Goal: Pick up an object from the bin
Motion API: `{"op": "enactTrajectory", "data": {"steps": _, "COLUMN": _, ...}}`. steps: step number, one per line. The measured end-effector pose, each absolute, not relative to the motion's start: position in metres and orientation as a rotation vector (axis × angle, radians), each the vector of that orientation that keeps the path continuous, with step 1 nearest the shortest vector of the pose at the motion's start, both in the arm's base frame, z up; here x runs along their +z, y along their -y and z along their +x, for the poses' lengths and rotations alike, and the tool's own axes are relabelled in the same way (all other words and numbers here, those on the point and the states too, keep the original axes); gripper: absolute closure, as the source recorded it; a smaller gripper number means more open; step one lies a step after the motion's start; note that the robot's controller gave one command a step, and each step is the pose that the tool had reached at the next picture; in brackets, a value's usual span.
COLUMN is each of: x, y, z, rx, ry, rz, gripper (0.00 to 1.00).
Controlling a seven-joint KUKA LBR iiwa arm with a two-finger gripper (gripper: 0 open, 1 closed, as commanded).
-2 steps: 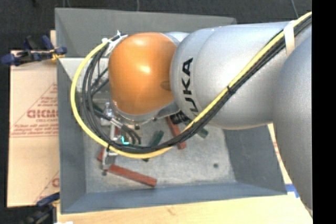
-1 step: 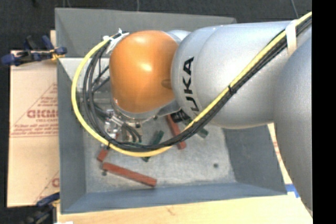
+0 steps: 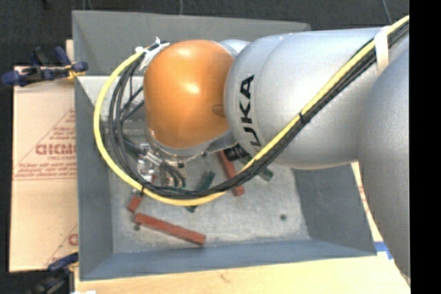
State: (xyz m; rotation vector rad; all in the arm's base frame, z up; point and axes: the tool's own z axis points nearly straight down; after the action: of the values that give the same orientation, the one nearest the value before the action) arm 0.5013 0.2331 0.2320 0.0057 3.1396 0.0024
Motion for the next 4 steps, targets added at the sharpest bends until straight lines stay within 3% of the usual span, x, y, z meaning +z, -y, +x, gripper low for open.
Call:
{"op": "enactTrajectory", "data": {"steps": 1, "x": 0.155, "y": -0.225, "z": 0.503, "rx": 0.002, "ry": -3.141, "rz": 0.007, "gripper": 0.0}}
{"op": "enactTrajectory", "data": {"steps": 2, "x": 0.155, "y": -0.224, "z": 0.503, "rx": 0.003, "ry": -3.14, "rz": 0.009, "gripper": 0.0}}
{"op": "enactTrajectory", "data": {"steps": 3, "x": 0.092, "y": -0.177, "z": 0.485, "rx": 0.001, "ry": -3.138, "rz": -0.143, "gripper": 1.0}}
{"op": "enactTrajectory", "data": {"steps": 4, "x": 0.092, "y": -0.177, "z": 0.485, "rx": 0.001, "ry": -3.138, "rz": -0.142, "gripper": 1.0}}
